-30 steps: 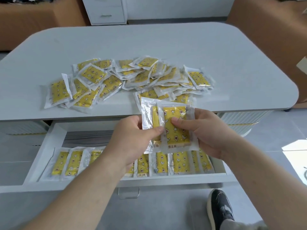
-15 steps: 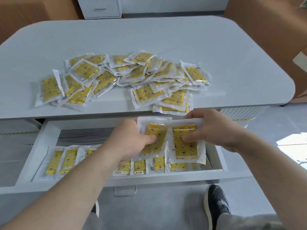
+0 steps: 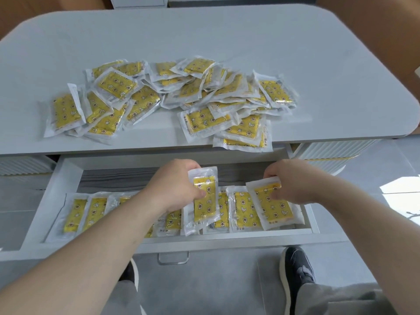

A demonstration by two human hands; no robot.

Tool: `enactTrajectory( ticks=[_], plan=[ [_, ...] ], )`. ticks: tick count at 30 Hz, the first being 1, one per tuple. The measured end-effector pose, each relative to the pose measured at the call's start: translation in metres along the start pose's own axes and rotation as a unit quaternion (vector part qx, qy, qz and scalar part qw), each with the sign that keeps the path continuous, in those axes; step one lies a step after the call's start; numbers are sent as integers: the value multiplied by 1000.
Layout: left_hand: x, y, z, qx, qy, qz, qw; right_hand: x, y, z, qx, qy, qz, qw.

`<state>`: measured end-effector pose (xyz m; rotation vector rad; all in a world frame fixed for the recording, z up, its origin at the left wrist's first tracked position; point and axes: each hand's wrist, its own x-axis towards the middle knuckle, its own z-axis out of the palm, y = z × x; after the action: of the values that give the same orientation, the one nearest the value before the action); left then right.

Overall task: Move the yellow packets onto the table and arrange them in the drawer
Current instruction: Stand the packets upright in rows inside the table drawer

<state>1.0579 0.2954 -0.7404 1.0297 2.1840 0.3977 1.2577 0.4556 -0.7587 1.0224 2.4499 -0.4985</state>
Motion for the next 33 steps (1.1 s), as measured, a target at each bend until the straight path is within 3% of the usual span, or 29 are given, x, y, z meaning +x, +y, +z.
enactTrajectory(
  ticks=[5,10,15,24,33],
  plan=[
    [10,-6,3,12,-25,17,999,14,-4,13,-26,-24,10,999],
    [24,-13,5,21,-41,12,999,26,-8,24,-212,5,13,977],
    [38,-20,9,8,-54,11,998,34,-10,35,-279,5,29,960],
    [41,-37,3,12,-50,-10,999,34,-27,32,-286,-4,38,957],
    [24,-50,-37,29,-65,-37,997,17,-78,25,-157,-23,-33,987]
  ],
)
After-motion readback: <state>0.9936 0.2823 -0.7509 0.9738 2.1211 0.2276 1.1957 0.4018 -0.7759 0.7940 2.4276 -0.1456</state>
